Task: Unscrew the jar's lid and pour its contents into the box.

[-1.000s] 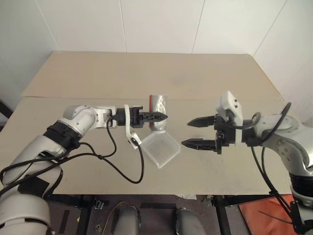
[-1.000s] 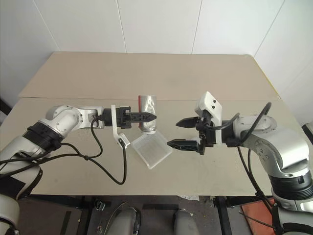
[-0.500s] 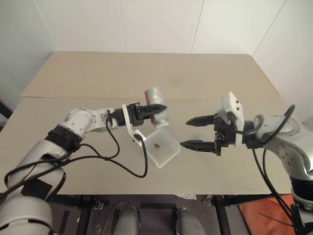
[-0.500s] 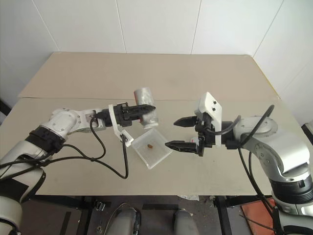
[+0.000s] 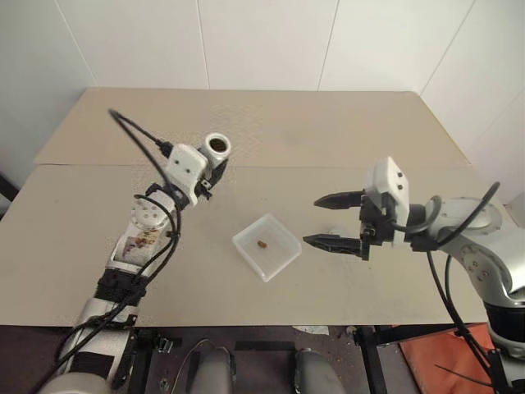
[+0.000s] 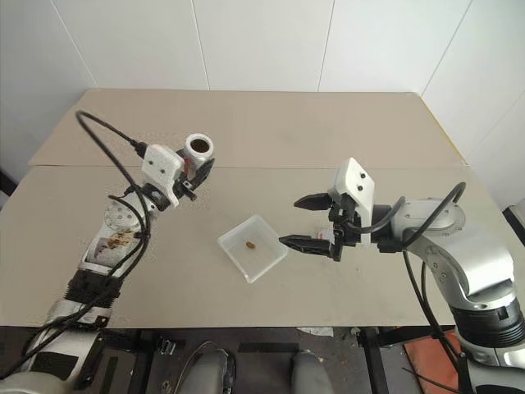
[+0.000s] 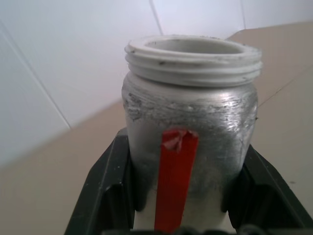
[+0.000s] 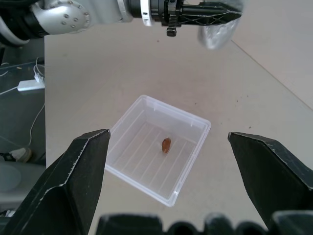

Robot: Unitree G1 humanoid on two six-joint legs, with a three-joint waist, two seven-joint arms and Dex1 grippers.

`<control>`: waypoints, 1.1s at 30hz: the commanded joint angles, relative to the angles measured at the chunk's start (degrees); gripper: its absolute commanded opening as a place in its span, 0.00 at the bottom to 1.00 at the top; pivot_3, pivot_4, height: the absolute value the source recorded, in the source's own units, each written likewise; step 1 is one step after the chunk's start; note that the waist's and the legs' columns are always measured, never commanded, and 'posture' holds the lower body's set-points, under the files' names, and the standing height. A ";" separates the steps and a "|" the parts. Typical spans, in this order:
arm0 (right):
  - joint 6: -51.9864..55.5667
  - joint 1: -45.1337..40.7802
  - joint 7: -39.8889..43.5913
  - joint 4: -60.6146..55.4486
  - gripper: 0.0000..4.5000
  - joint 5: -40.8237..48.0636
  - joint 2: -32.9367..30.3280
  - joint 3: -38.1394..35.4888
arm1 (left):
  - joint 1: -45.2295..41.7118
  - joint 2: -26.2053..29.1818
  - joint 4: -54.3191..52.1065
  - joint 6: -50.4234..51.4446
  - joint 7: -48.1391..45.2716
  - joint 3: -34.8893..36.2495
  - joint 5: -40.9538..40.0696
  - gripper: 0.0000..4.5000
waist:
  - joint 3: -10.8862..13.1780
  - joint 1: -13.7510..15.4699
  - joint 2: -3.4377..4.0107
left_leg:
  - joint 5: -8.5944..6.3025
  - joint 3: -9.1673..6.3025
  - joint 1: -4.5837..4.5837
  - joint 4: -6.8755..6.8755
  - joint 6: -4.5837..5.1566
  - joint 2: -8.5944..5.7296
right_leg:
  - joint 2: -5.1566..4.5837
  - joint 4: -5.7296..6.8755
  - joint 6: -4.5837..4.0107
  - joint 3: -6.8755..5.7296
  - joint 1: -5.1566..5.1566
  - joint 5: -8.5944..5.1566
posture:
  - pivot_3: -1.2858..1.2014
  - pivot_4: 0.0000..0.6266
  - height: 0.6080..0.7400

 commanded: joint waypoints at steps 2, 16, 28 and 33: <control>-1.87 -1.67 -0.41 -0.17 1.00 -0.19 0.61 -0.91 | 1.59 -2.19 -1.24 4.23 -0.20 3.63 -1.79 0.46 | 0.00 -0.05 0.00 | 0.00 0.00 0.01 -0.01 0.00 -0.01 | 0.00 -0.01 0.00 0.01 0.01 0.00 | 0.52 0.24 1.00; -1.87 -1.26 -1.12 -1.32 1.00 0.03 1.49 -0.88 | 8.24 -7.91 1.63 -1.20 -0.35 7.02 1.20 0.46 | -0.01 0.06 -0.01 | 0.00 0.01 0.02 -0.02 0.00 -0.01 | -0.01 -0.02 -0.01 0.03 0.00 0.00 | 0.52 0.24 1.00; -2.10 -1.23 -0.53 -0.96 1.00 -0.66 1.14 -0.51 | 18.28 -2.60 -11.89 4.67 -2.93 10.12 0.00 1.00 | -0.02 -0.40 0.00 | 0.00 0.02 0.12 -0.05 0.00 0.00 | -0.01 -0.01 -0.01 0.06 0.05 0.01 | 0.52 0.24 1.00; -2.66 -0.64 0.16 -0.09 1.00 -1.27 0.28 -1.07 | 28.67 7.66 -25.61 10.48 -14.04 15.04 -6.96 1.00 | -0.03 -0.73 0.00 | -0.01 0.07 0.15 -0.14 0.00 0.03 | 0.00 -0.03 -0.02 0.14 -0.01 0.00 | 0.52 0.24 1.00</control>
